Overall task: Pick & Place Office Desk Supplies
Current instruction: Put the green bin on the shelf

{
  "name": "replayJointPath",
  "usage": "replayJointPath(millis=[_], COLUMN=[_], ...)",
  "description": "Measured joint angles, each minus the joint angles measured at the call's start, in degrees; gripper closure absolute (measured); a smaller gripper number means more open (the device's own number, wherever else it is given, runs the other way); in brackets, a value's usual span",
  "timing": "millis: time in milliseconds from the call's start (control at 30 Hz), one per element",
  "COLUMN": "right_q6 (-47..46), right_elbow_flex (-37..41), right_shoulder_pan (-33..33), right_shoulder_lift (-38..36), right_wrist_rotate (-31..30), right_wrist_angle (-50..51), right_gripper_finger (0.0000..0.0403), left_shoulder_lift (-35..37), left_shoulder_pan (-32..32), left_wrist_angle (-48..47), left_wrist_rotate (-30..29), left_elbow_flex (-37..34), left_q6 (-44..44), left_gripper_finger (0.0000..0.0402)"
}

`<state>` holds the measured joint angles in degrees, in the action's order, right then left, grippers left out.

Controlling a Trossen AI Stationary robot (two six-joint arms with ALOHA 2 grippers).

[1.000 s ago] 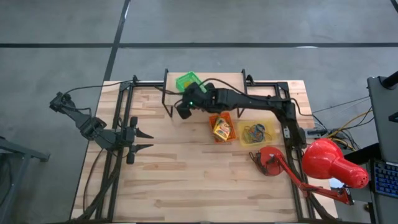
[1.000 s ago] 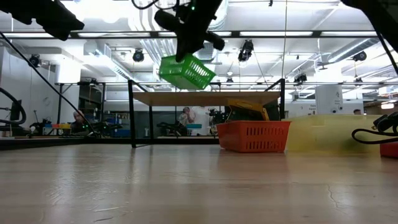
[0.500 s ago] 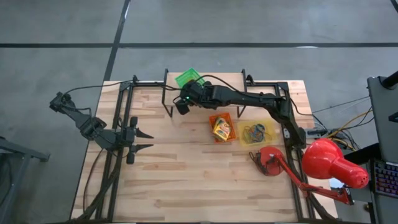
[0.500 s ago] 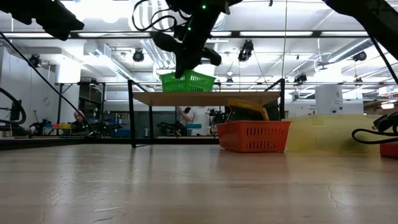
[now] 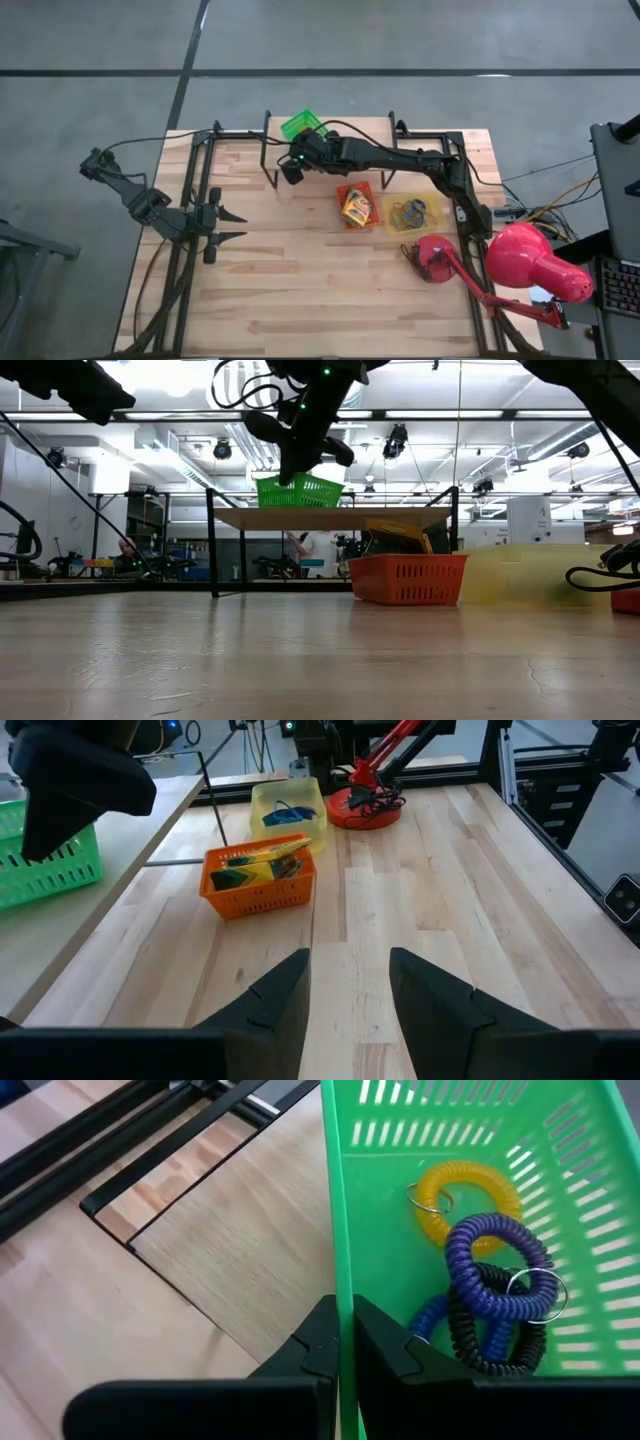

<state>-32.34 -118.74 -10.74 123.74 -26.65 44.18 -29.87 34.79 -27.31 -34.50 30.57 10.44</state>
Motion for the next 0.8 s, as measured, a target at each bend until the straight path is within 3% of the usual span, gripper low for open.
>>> replayJointPath(millis=[167,567,800], right_q6=[0.03,0.67,15.32], right_elbow_flex=[0.00,0.02,0.02], right_shoulder_pan=[0.07,0.67,2.32], right_shoulder_lift=[0.00,0.00,-0.70], right_wrist_rotate=[1.12,1.49,-0.41], right_wrist_angle=[-0.02,-1.08,-5.86], right_gripper_finger=[0.0381,0.0317,0.0297], left_shoulder_lift=[0.00,0.00,0.00], left_shoulder_pan=[0.02,-0.01,0.02], left_wrist_angle=[0.00,0.00,-0.02], left_wrist_rotate=[0.00,0.00,0.00], left_elbow_flex=[0.00,0.00,0.00], left_q6=[0.00,0.00,0.00], left_gripper_finger=[0.0261,0.0261,0.0261])
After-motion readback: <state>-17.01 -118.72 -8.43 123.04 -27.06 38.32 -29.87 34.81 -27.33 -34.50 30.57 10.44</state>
